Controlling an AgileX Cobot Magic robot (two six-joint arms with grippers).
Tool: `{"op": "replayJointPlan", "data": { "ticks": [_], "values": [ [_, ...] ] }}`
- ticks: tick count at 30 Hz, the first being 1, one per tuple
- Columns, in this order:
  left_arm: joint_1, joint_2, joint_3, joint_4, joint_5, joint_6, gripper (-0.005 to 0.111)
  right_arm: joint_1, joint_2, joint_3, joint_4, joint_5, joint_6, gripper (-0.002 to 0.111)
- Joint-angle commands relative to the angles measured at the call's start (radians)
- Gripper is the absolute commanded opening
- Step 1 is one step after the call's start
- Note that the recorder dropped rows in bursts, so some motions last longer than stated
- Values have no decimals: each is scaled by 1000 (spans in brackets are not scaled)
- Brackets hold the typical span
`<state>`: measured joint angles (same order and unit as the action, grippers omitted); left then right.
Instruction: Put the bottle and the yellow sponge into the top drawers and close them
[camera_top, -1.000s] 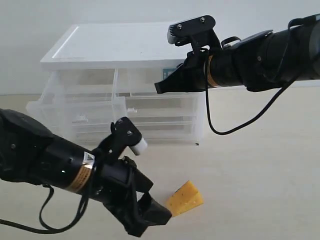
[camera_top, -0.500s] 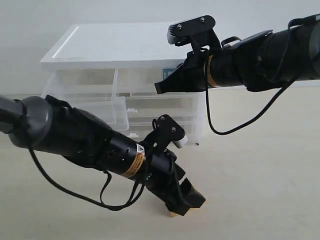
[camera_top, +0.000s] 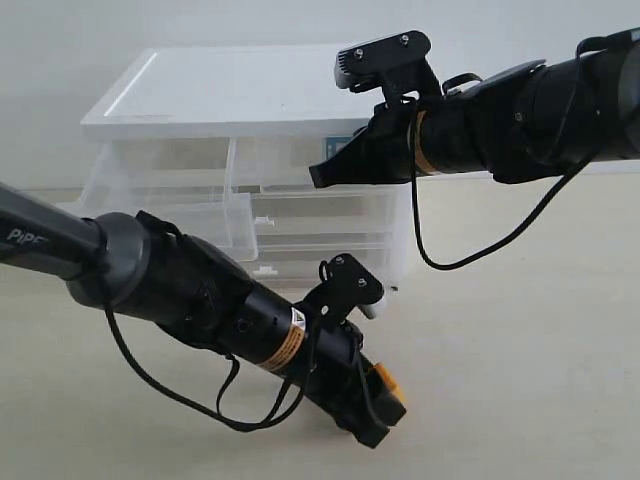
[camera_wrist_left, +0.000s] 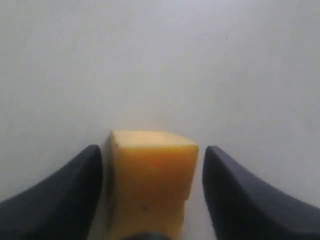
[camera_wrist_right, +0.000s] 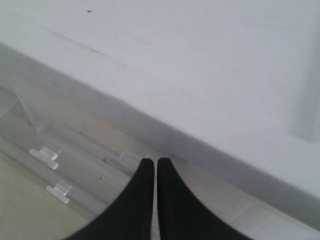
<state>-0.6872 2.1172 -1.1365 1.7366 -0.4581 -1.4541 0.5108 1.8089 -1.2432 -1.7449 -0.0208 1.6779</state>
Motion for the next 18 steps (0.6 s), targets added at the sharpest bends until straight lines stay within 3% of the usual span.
{"op": "replayJointPlan", "data": {
  "ticks": [1, 3, 10, 14, 18],
  "values": [
    [-3, -33, -5, 8, 6, -19, 16, -3, -2, -6, 1, 1, -11, 0],
    [-3, -55, -5, 8, -21, -3, 5, -3, -2, -6, 1, 1, -11, 0],
    [-3, -165, 28, 8, -111, -20, 4, -3, -2, -6, 1, 1, -13, 0],
    [-9, -242, 149, 8, -170, -55, 4, -3, -2, -6, 1, 6, -13, 0],
    [-70, -358, 339, 8, -227, -38, 4, -3, -2, -6, 1, 9, -13, 0]
  ]
}}
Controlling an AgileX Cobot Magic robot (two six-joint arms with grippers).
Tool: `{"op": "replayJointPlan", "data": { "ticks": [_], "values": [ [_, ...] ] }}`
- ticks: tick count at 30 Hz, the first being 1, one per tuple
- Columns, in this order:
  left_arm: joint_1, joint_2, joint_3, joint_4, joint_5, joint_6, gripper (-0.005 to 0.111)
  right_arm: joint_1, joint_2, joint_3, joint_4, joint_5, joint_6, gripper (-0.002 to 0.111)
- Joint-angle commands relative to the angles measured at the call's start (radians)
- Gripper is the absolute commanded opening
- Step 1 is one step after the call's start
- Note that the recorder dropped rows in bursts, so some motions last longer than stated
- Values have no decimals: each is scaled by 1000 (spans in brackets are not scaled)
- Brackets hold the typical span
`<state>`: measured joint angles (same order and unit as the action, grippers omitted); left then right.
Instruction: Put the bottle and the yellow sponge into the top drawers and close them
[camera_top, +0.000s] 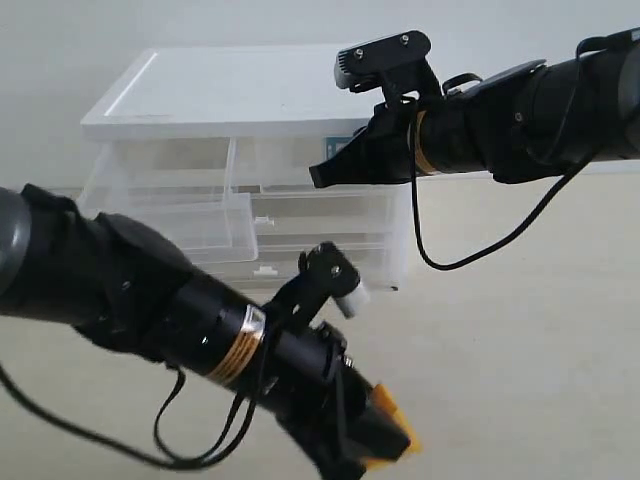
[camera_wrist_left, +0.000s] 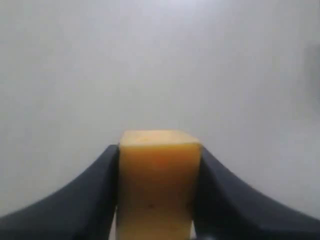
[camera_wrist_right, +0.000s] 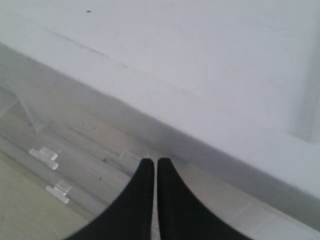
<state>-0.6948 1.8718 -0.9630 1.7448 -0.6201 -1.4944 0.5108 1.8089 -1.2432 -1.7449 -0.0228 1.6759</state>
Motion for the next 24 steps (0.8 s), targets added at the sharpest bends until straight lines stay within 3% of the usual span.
{"op": "replayJointPlan", "data": {
  "ticks": [1, 4, 6, 10, 12, 13, 15, 16, 17, 18, 19, 24],
  "values": [
    [-78, -153, 191, 0, -68, 3, 4, -3, -2, -6, 1, 10, -11, 0],
    [-93, -303, 223, 0, -56, -10, 4, -3, -2, -6, 1, 10, -11, 0],
    [-83, -500, 223, 0, 116, -28, 4, -3, -2, -6, 1, 10, -11, 0],
    [-84, -783, 223, 0, 878, 78, 4, -3, -2, -6, 1, 3, -11, 0],
    [-84, -789, 219, 0, 1049, 113, 4, -3, -2, -6, 1, 3, -11, 0],
    [-84, -779, 215, 0, 1071, 95, 4, -3, -2, -6, 1, 3, -11, 0],
    [-84, -743, 201, 0, 1080, 124, 15, -3, -2, -6, 1, 1, -11, 0],
    [-79, -710, 181, 0, 1144, 170, 36, -3, -2, -6, 1, -1, -11, 0],
    [-70, -687, 164, 0, 1203, 191, 51, -3, -2, -6, 1, -1, -11, 0],
    [-42, -645, 125, 0, 1289, 185, 74, -3, -2, -6, 1, -1, -11, 0],
    [-10, -612, 100, 0, 1294, 189, 86, -3, -2, -6, 1, -3, -11, 0],
    [36, -566, 82, 0, 1267, 161, 88, -3, -2, -6, 1, -9, -11, 0]
  ]
}}
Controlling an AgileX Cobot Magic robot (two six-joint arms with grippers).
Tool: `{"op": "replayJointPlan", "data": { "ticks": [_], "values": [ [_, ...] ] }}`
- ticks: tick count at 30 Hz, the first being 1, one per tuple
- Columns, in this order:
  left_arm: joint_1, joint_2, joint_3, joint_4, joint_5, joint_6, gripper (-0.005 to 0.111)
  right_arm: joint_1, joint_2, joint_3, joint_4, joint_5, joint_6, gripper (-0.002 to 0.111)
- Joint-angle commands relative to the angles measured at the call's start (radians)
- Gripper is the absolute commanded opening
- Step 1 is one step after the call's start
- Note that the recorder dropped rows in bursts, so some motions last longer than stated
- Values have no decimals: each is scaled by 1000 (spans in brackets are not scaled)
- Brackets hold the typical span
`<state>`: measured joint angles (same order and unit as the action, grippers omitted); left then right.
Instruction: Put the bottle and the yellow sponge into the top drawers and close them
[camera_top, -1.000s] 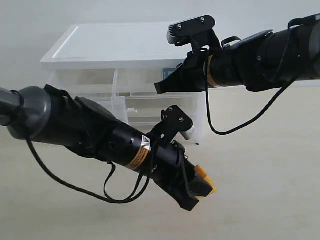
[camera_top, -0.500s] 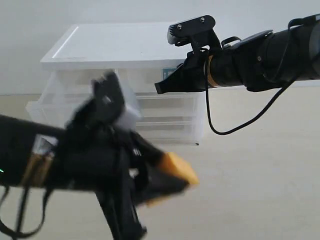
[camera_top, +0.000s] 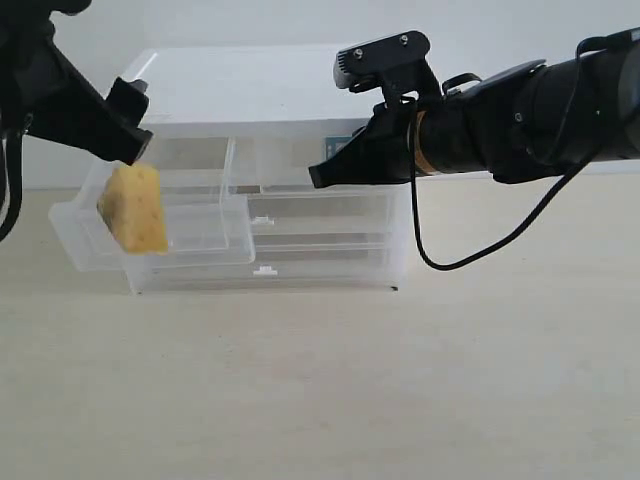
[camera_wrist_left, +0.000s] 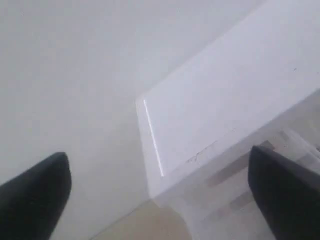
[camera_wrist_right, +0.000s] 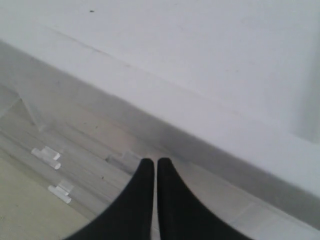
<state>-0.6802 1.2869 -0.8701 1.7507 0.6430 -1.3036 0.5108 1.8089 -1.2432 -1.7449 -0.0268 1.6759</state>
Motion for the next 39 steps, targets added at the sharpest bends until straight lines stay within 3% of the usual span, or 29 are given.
{"op": "replayJointPlan", "data": {
  "ticks": [1, 4, 6, 8, 9, 10, 11, 13, 17, 21, 24, 29, 34, 36, 39],
  "values": [
    [21, 13, -11, -6, 4, -53, 86, -3, -2, -6, 1, -7, -11, 0],
    [19, -25, -11, -59, 18, -112, 80, -3, -2, -6, 1, -4, -11, 0],
    [19, -53, -9, -318, -20, -59, 77, -3, -2, -6, 1, -4, -16, 0],
    [19, -72, 29, -794, -105, 222, 76, -3, -2, -6, 1, 2, -28, 0],
    [8, -82, 112, -1246, -186, 593, 76, -3, -2, -6, 1, 27, -35, 0],
    [-1, -82, 151, -1400, -208, 810, 75, -3, -2, -6, 1, 27, -37, 0],
    [-31, -60, 208, -1652, -211, 1240, 75, -3, -2, -6, 1, 42, -41, 0],
    [-54, 4, 235, -1816, -312, 1378, 76, -3, -2, -6, 1, 41, -53, 0],
    [-63, 161, 235, -1786, -354, 1472, 76, -3, -2, -4, 1, 13, -53, 0],
    [-202, 291, 235, -1786, -412, 1748, 76, -3, -2, -4, 1, 4, -60, 0],
    [-217, 304, 235, -1788, -430, 1749, 76, -3, -2, -4, 1, 7, -62, 0],
    [-210, 401, 240, -1692, -574, 1753, 76, -3, -2, -4, 1, 2, -62, 0],
    [-210, 423, 240, -1675, -598, 1744, 74, -3, -2, -4, 1, -5, -60, 0],
    [-210, 423, 240, -1675, -598, 1742, 66, -3, -2, -4, 1, -2, -60, 0],
    [-210, 425, 240, -1675, -598, 1745, 36, -3, -2, -4, 1, 0, -60, 0]
  ]
}}
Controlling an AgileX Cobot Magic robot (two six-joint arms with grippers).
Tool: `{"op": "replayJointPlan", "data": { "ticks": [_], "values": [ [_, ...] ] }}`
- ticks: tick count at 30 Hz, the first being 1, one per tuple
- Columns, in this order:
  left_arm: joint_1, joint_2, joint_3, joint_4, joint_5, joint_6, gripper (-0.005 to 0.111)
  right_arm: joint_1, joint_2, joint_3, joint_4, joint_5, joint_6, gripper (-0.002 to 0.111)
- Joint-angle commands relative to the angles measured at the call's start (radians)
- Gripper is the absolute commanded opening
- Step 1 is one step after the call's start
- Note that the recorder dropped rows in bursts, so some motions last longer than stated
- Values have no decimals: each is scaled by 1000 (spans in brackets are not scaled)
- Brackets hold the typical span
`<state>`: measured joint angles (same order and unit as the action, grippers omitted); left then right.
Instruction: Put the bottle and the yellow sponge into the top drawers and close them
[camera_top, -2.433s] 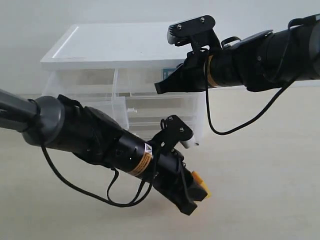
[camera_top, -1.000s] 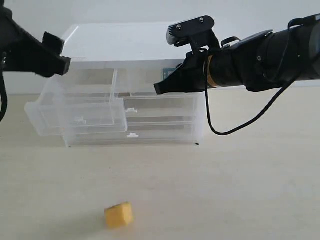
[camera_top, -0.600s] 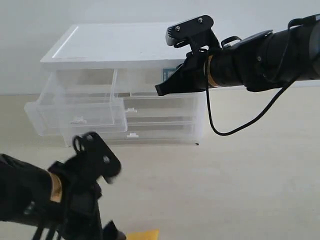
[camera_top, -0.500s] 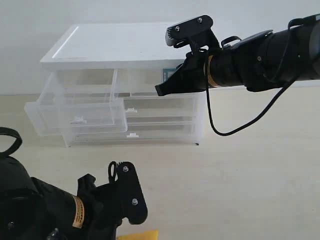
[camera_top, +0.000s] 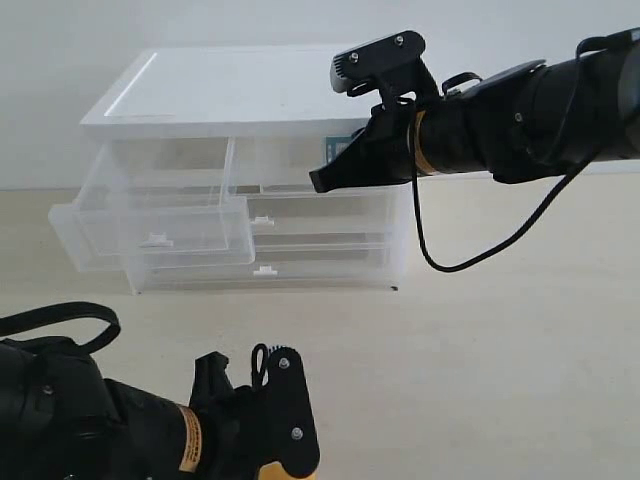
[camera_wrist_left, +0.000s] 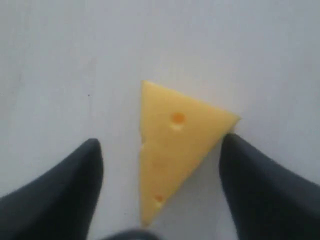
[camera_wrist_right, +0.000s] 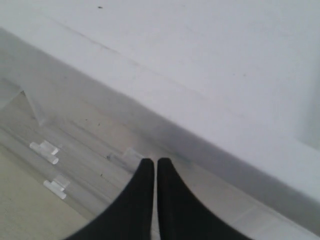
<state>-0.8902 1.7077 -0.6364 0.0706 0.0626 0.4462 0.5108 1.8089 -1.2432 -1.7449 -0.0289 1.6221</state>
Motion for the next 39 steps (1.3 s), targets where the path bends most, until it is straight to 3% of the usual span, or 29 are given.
{"op": "replayJointPlan", "data": {
  "ticks": [1, 3, 4, 13, 17, 31, 34, 39],
  "values": [
    [0, 9, 7, 5, -18, -5, 24, -3, -2, -4, 1, 2, -6, 0],
    [0, 26, 7, 5, -11, 0, 8, -3, -2, -4, 1, 2, -6, 0],
    [2, 35, 7, 6, -4, 11, 4, -3, -2, -4, 1, 2, -6, 0],
    [2, -29, 7, 6, 30, 14, 4, -3, -2, -4, 1, -11, -6, 0],
    [23, -130, 7, 6, 124, 14, 4, -3, -2, -4, 1, -10, -6, 0],
    [32, -594, -11, 18, 159, -28, 4, -3, -2, -4, 1, -8, -6, 0],
    [79, -678, -59, 105, 156, -81, 4, -3, -2, -4, 1, -8, -6, 0],
    [267, -673, -158, 334, 151, -270, 4, -3, -2, -4, 1, -15, -2, 0]
  ]
}}
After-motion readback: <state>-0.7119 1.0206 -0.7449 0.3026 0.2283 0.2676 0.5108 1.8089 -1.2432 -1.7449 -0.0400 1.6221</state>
